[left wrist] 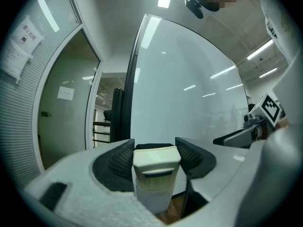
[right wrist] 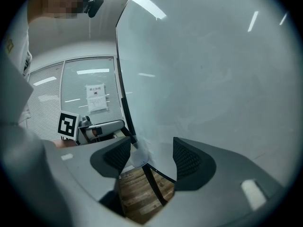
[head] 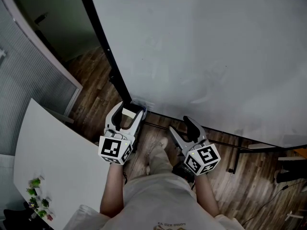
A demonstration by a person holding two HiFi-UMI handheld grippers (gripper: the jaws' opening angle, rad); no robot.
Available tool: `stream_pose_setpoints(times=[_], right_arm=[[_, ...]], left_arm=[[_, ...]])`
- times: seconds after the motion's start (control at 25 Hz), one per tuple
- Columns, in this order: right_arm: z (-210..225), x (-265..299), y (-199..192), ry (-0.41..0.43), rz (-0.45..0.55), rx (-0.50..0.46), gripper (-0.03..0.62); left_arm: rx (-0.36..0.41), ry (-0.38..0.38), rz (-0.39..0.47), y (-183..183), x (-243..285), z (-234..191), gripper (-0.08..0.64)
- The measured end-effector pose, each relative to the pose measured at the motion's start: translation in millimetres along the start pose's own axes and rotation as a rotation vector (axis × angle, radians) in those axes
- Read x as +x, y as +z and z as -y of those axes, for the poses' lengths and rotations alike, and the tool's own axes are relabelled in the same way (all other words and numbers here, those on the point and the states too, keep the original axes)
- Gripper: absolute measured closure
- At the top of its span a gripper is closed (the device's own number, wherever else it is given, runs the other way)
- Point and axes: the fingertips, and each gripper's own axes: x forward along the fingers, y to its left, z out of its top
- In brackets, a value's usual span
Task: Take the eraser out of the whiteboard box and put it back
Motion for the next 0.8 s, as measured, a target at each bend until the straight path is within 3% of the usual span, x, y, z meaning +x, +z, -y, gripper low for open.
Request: stream_pose_setpoints(times=[0.8], right_arm=[[7.2,10.1,-5.6,-0.007,-0.02,0.007,0.308]], left_arm=[[0.005,-0.027,-0.058,-23.8,13.3,-0.6,0.293]])
